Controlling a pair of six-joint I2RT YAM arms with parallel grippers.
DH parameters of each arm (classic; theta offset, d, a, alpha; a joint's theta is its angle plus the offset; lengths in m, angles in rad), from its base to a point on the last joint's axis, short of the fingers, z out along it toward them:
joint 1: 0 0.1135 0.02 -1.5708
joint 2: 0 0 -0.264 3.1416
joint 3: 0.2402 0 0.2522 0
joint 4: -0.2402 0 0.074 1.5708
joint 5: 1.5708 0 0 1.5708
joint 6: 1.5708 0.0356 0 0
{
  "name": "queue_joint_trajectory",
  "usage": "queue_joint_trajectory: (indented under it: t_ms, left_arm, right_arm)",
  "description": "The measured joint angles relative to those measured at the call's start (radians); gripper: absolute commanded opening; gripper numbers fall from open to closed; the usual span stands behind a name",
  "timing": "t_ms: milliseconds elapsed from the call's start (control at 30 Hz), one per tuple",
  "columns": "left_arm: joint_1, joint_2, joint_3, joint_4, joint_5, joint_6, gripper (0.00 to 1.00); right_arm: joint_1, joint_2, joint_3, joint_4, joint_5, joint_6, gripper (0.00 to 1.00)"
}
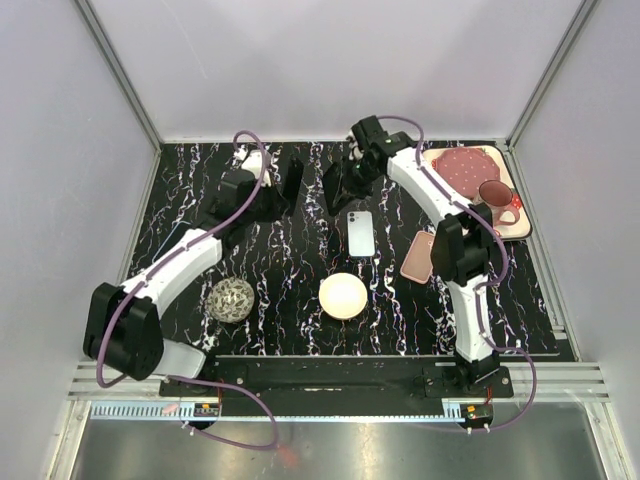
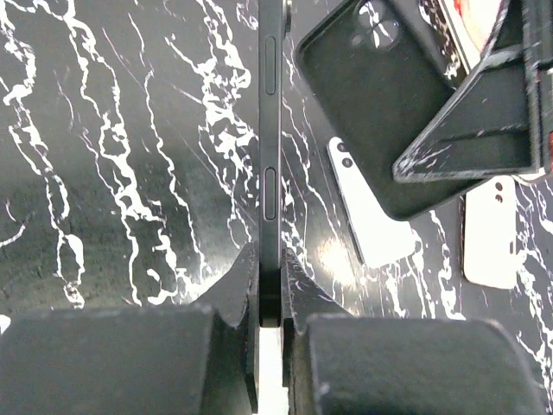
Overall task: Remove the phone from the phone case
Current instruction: Remove the phone case from the phone, then place the phone case at the center of the board.
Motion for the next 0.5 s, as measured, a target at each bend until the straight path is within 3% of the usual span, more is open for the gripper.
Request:
queue_joint_trajectory:
  t_ms: [233, 400, 500]
  left_arm:
    - [0.000, 0.210, 0.203, -0.056, -0.034, -0.020, 0.00]
    - [-0.016, 0.495, 0.509, -0.220, -0.112, -0.041, 0.00]
    - [-0.035, 0.616, 0.618, -0.280, -0.218, -0.043, 0.00]
  right_arm:
    - [-0.149, 0.105, 0.204, 0.004, -0.023, 0.030, 0.00]
    - [-0.256, 0.220, 0.299, 0.013, -0.065, 0.070, 0.00]
    - [-0.318, 0.294, 0.328, 0.026, -0.091, 0.098, 0.09]
